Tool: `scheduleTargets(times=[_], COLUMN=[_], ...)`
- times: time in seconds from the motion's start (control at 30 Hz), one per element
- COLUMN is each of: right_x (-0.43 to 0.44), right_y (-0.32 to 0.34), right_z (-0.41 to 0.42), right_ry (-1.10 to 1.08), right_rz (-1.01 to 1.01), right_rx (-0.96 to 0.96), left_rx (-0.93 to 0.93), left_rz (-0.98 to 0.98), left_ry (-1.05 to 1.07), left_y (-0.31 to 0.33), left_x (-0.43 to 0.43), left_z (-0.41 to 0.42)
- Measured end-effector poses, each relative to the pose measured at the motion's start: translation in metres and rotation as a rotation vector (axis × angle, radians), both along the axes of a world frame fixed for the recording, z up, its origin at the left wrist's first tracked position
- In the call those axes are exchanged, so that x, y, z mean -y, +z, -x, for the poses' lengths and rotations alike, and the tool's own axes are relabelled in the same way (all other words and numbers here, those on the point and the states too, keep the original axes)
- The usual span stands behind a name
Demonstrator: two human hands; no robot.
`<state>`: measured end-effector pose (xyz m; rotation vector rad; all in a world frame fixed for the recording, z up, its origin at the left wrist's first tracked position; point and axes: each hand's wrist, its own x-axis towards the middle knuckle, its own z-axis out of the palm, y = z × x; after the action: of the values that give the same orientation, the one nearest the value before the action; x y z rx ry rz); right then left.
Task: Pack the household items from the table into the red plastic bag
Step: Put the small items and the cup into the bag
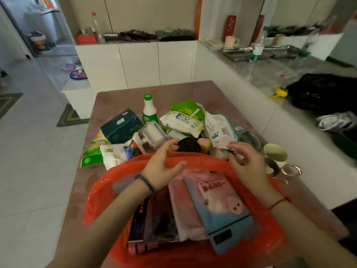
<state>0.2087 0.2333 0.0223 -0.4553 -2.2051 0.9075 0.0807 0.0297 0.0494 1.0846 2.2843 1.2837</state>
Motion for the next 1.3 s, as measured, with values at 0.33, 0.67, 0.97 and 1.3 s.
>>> scheduleTargets(times=[0.33, 0.67, 0.97, 1.3], right_x=[-0.12, -0.128, -0.009, 0.075], right_y=[-0.042, -0.005, 0.068, -0.008], right_z=[-0.049, -0.057, -0.024, 0.023], right_ry=[-0.181, -0.154, 0.461, 0.603], right_rz=[0.188, 0.062, 0.525, 0.281], right_rx=[0.69, 0.479, -0.047, 0.243], left_rx=[0.159, 0.297, 0.23, -0.535], left_rz=[0.083, -0.067, -0.549, 0.222], left_ry=[-0.152, -0.229, 0.048, 0.052], left_y=[-0.043, -0.048, -0.002, -0.054], left_x=[-0.199, -0.222, -0.098, 0.061], left_z=[-0.062, -0.07, -0.072, 0.004])
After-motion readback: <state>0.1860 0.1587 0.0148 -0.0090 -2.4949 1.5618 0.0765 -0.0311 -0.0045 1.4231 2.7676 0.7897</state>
